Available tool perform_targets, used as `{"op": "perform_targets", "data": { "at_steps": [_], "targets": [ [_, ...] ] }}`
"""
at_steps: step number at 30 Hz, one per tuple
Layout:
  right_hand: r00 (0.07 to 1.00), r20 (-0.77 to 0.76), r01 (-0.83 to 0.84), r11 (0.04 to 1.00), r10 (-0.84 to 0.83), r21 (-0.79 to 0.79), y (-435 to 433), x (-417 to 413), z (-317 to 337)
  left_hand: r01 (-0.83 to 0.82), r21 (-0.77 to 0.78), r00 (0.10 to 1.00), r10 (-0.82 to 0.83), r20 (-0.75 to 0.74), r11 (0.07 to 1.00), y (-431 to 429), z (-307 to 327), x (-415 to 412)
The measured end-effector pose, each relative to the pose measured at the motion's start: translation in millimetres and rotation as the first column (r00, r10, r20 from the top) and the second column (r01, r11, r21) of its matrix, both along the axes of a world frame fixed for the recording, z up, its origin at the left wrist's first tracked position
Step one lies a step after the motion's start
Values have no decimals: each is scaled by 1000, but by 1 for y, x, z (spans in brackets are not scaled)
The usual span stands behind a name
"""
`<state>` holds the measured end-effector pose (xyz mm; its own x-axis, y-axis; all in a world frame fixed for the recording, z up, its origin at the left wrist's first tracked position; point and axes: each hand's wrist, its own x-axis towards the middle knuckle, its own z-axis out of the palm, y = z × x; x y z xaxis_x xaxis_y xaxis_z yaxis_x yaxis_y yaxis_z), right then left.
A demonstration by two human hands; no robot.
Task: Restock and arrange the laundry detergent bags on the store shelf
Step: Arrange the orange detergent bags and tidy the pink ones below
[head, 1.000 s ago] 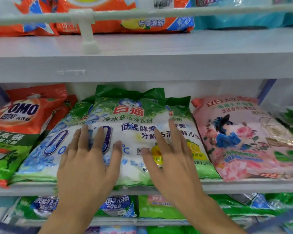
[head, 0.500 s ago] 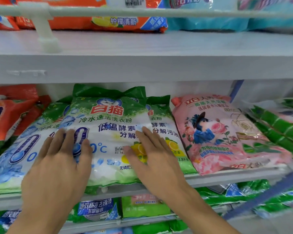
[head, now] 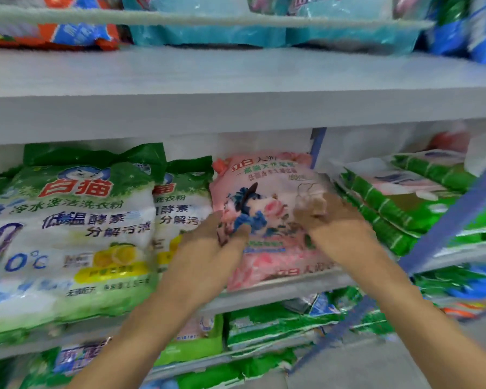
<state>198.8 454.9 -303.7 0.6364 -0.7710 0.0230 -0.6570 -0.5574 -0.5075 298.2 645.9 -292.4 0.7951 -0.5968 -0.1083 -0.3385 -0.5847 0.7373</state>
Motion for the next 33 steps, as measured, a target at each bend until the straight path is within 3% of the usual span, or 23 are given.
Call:
{"op": "perform_targets", "data": {
  "at_steps": [2,5,10,15,20,26,30,33],
  "targets": [
    [994,-105,55,984,-37,171,-35,-4,-5,-78,53,978,87,-192,996,-36,-3,0],
    [992,-126,69,915,-20,399,-63,1,-4,-197,54,937,204,-283,979,-80,-7,10],
    [999,-45,26,859,-4,511,-82,12,-3,-392,-161,840,281,-465,906,-97,-15,34],
    [994,79,5,744,-77,669,-87,9,-6,-425,-188,676,172,-717,886,-91,-20,39],
    [955,248,-115,569,-161,814,-89,13,3,-390,-408,716,-6,-698,825,-83,10,34],
    [884,416,-298,430,-213,853,-60,-14,37,-548,-426,581,-38,-813,720,-45,35,-1],
    [770,561,-490,282,-303,825,-40,-34,57,-559,-427,576,-37,-816,711,-8,34,-33],
    [788,537,-492,217,-301,843,-26,-50,56,-546,-414,560,-51,-827,728,12,29,-58]
  ]
}}
